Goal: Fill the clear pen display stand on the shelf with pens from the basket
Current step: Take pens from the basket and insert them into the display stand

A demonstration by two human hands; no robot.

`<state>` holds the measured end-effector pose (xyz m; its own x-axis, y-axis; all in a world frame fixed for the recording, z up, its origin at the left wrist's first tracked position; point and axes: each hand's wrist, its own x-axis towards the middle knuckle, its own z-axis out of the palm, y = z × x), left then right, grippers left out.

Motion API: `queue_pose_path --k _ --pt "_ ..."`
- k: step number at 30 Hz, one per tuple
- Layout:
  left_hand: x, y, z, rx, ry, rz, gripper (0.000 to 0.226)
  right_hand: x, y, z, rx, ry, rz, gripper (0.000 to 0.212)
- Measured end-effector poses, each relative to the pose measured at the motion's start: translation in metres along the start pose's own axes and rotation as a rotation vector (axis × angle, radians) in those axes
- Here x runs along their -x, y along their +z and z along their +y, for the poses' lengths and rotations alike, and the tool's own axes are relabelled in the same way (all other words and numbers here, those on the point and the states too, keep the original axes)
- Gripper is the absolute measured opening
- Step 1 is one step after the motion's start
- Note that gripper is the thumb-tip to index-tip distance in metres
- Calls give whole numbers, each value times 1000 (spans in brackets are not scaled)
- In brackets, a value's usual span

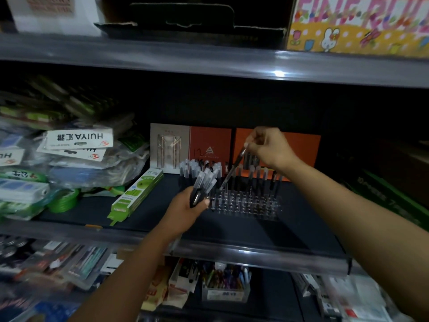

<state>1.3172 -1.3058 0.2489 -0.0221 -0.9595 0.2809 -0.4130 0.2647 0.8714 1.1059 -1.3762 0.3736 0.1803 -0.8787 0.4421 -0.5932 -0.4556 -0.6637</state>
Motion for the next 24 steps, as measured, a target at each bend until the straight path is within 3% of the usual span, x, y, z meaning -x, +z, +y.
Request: queue_pose_path --k 7,10,24 --pt "-5 0 -3 19 12 -2 16 0 26 -6 194 -200 -34 6" --pt "-7 -2 -6 29 7 -13 11 -5 36 -5 246 -248 -62 4" --pt "-12 0 -12 42 20 -34 19 -11 42 -4 286 -234 -154 4"
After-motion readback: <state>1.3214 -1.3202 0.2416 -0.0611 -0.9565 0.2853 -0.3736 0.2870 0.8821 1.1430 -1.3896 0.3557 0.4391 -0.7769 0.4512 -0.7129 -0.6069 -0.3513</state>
